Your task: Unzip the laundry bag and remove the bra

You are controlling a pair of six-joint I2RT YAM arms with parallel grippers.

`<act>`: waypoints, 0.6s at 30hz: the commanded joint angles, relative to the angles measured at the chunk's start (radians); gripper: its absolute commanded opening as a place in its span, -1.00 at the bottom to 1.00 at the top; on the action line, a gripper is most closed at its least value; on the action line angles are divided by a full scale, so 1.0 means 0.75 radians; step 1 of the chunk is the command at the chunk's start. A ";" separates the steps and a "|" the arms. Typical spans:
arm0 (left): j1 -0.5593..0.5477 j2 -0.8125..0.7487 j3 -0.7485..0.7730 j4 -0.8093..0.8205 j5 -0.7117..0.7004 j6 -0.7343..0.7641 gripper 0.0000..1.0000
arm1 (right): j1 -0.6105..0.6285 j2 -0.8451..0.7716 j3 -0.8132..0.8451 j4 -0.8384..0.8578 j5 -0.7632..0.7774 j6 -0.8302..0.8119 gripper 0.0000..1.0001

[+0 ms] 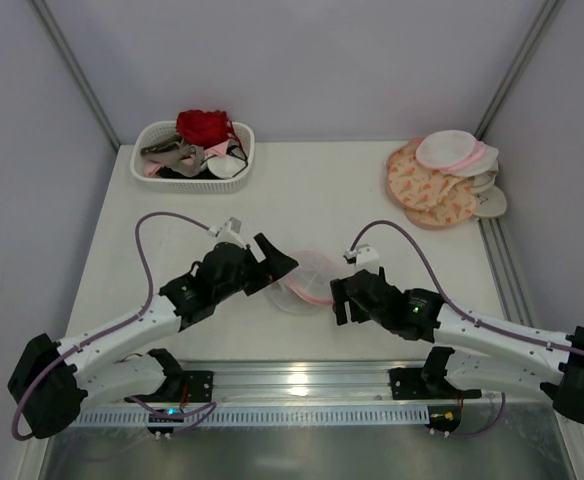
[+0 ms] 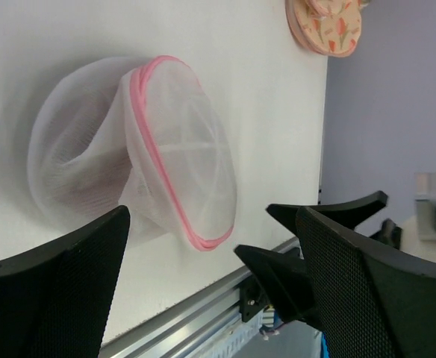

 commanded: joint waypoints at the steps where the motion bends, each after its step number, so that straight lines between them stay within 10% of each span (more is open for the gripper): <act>1: 0.007 -0.069 -0.053 -0.128 -0.138 0.092 0.85 | 0.005 -0.123 0.078 -0.032 -0.011 -0.018 0.63; 11: 0.007 0.127 -0.078 0.025 -0.126 0.270 0.65 | 0.005 -0.109 0.166 0.024 0.026 -0.075 0.67; 18: 0.007 0.324 -0.114 0.189 -0.061 0.305 -0.37 | 0.005 -0.027 0.205 0.093 0.059 -0.084 0.67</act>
